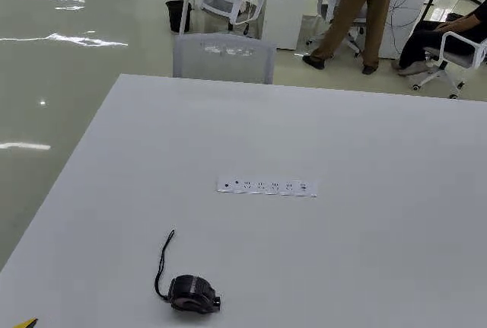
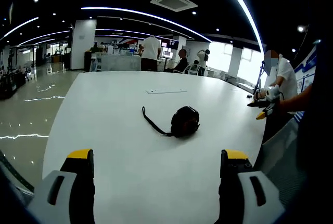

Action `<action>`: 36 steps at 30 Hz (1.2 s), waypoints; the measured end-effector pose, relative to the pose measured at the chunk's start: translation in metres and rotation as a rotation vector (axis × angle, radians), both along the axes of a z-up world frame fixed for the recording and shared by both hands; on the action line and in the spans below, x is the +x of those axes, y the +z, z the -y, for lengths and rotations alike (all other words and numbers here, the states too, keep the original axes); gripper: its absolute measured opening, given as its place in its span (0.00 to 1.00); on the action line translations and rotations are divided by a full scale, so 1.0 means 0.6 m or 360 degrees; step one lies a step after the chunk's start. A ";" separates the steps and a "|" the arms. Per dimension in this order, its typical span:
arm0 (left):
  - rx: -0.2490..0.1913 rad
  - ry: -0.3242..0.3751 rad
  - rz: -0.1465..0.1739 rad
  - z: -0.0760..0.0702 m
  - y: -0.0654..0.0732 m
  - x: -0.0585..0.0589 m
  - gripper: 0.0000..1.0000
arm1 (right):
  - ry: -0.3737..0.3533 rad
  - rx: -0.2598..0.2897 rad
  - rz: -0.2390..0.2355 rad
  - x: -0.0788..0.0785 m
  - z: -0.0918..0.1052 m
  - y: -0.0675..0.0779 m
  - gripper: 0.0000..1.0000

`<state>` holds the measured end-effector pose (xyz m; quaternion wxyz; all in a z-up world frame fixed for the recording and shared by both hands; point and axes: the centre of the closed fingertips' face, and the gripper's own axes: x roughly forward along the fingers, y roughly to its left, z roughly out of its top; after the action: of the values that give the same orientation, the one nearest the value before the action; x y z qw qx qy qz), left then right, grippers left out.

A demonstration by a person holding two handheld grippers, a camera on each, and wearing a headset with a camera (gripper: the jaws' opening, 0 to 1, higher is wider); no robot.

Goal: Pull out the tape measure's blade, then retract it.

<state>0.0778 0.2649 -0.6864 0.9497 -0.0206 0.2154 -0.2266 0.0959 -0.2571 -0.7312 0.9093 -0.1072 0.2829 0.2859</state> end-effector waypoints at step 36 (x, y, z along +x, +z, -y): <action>-0.0004 -0.0007 0.0035 0.013 0.031 0.003 0.99 | -0.0071 -0.0021 -0.0059 -0.021 0.033 -0.004 1.00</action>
<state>0.0793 0.2572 -0.6680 0.9514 -0.0187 0.2048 -0.2291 0.0835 -0.2770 -0.7334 0.9093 -0.1014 0.3040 0.2656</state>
